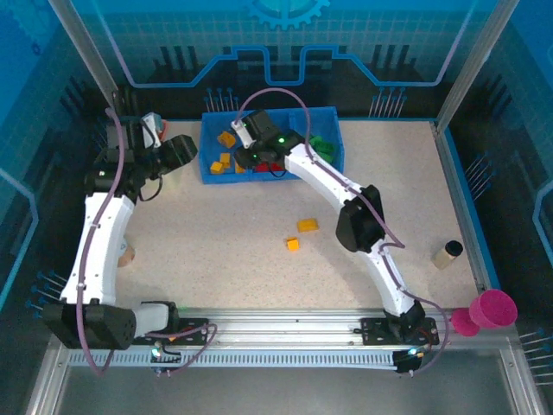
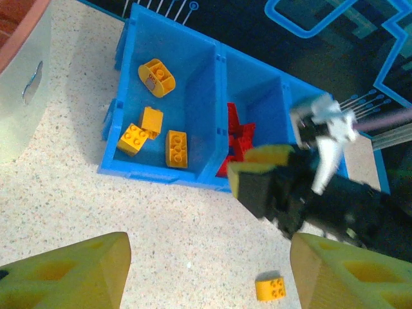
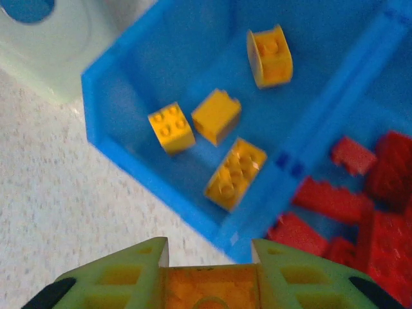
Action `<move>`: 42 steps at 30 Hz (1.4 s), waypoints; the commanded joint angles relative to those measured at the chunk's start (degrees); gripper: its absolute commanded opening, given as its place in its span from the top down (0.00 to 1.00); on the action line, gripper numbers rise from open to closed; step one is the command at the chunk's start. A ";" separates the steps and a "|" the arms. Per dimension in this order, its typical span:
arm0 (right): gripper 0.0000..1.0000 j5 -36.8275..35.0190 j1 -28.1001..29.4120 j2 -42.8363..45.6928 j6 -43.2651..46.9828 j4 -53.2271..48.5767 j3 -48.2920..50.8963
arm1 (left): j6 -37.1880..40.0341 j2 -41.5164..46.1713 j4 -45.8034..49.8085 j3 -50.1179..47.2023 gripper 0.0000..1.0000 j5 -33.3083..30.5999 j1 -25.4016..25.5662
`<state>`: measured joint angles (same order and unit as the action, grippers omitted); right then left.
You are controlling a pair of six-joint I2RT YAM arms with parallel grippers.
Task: Sort the legos into containers by color
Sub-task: Place the lego in the container.
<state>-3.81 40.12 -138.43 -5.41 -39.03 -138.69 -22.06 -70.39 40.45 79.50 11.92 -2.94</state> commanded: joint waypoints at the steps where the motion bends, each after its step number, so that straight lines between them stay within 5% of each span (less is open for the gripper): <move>1: 0.73 2.18 1.14 -4.46 2.89 5.30 -4.80 | 2.28 1.90 1.95 -2.82 0.32 2.27 -0.58; 8: 0.74 -0.09 3.99 -10.01 13.27 24.31 -1.72 | 2.55 2.94 0.19 -7.78 0.32 3.02 -0.64; 21: 0.68 -11.56 5.94 -21.61 27.52 24.87 -10.74 | 3.43 3.76 1.84 -7.96 0.32 4.24 -0.58; 26: 0.63 -11.31 6.02 -21.70 28.44 25.31 -10.11 | 3.06 3.58 1.70 -8.43 0.32 4.43 -0.58; 35: 0.37 -11.24 6.17 -18.11 27.10 27.60 -7.41 | 5.23 3.48 6.25 -8.23 0.31 4.09 -0.51; 42: 0.35 -9.76 5.96 -8.03 24.78 32.15 -1.14 | 6.72 6.34 14.34 -8.07 0.32 -1.44 1.55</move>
<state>-14.37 46.00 -153.67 20.99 -10.87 -140.33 -16.73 -67.07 50.33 71.77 12.21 -2.61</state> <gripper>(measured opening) 0.646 0.678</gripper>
